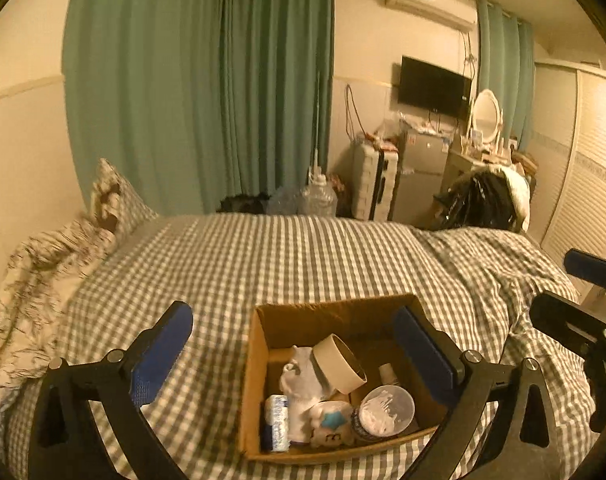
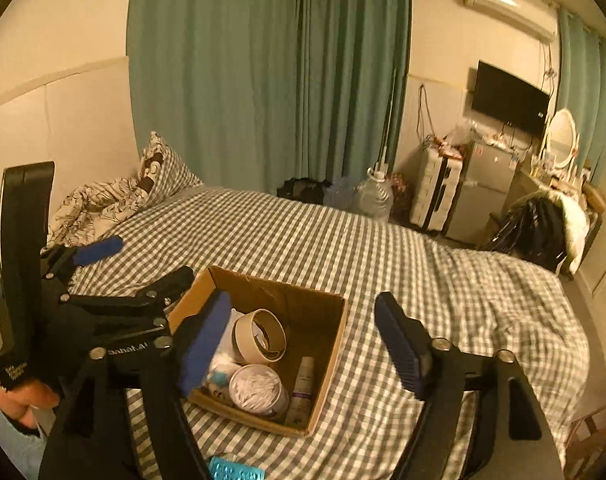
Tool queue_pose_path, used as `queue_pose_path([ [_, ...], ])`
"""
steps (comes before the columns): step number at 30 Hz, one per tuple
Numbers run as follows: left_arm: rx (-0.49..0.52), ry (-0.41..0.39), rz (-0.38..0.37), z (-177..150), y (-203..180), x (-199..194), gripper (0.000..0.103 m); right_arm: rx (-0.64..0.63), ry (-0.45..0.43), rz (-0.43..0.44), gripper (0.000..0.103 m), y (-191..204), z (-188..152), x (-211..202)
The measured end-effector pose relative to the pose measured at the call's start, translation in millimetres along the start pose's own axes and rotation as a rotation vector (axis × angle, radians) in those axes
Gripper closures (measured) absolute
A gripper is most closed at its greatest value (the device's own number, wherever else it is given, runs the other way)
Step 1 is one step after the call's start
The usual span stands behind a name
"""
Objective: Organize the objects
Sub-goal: 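Lower the plush toy and white tube into the cardboard box and release, then grasp the grey plastic clip with the left tool while the right tool grasps the teal blister pack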
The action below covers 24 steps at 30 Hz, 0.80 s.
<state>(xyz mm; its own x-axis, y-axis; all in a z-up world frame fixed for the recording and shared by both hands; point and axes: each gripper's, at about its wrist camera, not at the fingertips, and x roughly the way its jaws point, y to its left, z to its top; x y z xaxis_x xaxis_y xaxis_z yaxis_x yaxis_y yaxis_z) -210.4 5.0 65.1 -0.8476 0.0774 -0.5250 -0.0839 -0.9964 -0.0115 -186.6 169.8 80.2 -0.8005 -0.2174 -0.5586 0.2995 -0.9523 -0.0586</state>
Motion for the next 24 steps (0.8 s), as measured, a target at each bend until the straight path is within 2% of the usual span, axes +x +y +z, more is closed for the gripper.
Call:
queue_pose_path([
  [7,0.023,-0.034,0.028,-13,8,-53,0.000,-0.006,-0.027,-0.035,0.013,10,-9,-52],
  [10,0.011,-0.027,0.043,-33,16,-68,0.000,0.001,-0.024,-0.038,0.011,14,-23,-67],
  [13,0.006,0.014,0.054,-60,20,-72,0.000,0.005,-0.007,-0.051,0.011,16,-46,-71],
  [17,-0.029,0.086,0.064,-107,23,-63,0.000,0.018,0.053,-0.052,0.011,22,-91,-61],
  [21,-0.034,0.157,0.075,-154,20,-47,0.000,0.033,0.157,-0.083,0.011,28,-137,-24],
  [24,-0.033,0.221,0.092,-181,18,-32,0.000,0.055,0.249,-0.045,0.011,32,-170,6],
])
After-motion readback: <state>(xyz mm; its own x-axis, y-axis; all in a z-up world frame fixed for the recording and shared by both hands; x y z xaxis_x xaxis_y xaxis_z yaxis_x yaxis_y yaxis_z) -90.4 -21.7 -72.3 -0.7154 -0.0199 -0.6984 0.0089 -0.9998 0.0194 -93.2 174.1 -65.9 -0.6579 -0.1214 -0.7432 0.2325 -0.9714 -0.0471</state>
